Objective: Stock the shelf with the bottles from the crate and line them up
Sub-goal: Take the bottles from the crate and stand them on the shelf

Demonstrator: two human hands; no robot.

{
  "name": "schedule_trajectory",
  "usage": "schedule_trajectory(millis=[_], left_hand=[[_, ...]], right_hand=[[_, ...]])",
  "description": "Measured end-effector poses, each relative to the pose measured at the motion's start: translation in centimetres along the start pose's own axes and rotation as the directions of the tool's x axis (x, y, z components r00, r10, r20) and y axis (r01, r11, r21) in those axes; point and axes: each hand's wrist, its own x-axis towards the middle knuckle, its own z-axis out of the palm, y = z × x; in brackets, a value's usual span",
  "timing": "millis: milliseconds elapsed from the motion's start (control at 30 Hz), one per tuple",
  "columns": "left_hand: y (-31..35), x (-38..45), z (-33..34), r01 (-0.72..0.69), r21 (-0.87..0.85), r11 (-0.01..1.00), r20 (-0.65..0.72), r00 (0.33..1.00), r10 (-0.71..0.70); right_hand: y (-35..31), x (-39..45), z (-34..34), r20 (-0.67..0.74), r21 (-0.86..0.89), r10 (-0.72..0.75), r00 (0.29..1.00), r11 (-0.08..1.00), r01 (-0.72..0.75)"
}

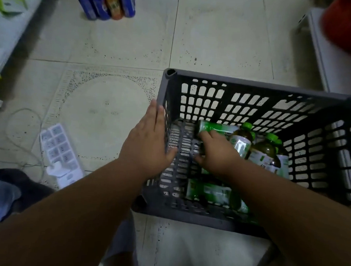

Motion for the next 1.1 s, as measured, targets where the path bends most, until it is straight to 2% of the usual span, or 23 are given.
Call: schedule_trajectory(millis=[133,267,400,533,600,667,733,800,867,933,1000,1033,1100], left_hand=[[-0.2,0.3,0.3,-0.010,-0.022,1.000,-0.017,1.000,0.009],[-0.5,0.4,0.6,-0.025,-0.006,1.000,-0.022,0.999,0.025],[-0.6,0.4,0.4,-0.034,-0.012,0.999,-0.021,0.999,0.034],[-0.5,0.3,0.3,-0.037,-0.023,0.999,-0.007,0.999,0.037],[-0.5,0.4,0.4,-0.036,-0.025,0.999,-0.008,0.999,0.035],[-0.5,0.4,0.4,-0.036,-0.021,0.999,-0.011,0.999,0.036],[-0.4,0.4,0.4,-0.032,-0.021,0.999,-0.005,0.999,0.032],[-0.4,0.4,0.4,-0.025,-0.024,0.999,-0.002,1.000,0.025],[-0.4,0.4,0.2,-0.020,-0.029,0.999,0.007,1.000,0.020],[-0.3,0.4,0.1,-0.013,-0.037,0.999,0.017,1.000,0.014],[-0.3,0.3,-0.1,-0.010,-0.036,0.999,0.028,1.000,0.011],[-0.3,0.2,-0.1,-0.011,-0.036,0.999,0.030,0.999,0.012],[-0.3,0.2,-0.2,-0.013,-0.040,0.999,0.033,0.999,0.015]], right_hand=[[0.4,2.5,2.4,0.112,-0.014,-0.001,0.994,1.000,0.002],[1.5,4.3,4.9,0.268,-0.237,0.031,0.963,0.971,0.035],[1.9,4.7,6.5,0.408,-0.561,0.008,0.913,0.791,0.244],[1.4,5.1,8.0,0.460,-0.677,0.021,0.888,0.655,0.336],[0.9,5.3,7.9,0.469,-0.699,0.042,0.882,0.629,0.341],[0.2,5.5,6.6,0.439,-0.689,0.042,0.898,0.656,0.306],[-0.4,5.7,4.8,0.381,-0.647,0.029,0.924,0.722,0.244],[-1.0,5.7,2.5,0.299,-0.522,0.014,0.954,0.839,0.151],[-1.5,4.8,-0.3,0.177,-0.323,0.030,0.984,0.946,0.029],[-1.2,3.2,-2.9,0.074,-0.085,0.123,0.990,0.990,-0.117],[0.2,1.4,-4.0,0.132,0.200,0.286,0.949,0.930,-0.308],[1.0,0.6,-4.0,0.229,0.320,0.351,0.908,0.854,-0.411],[2.4,-0.2,-2.9,0.482,0.465,0.373,0.793,0.658,-0.593]])
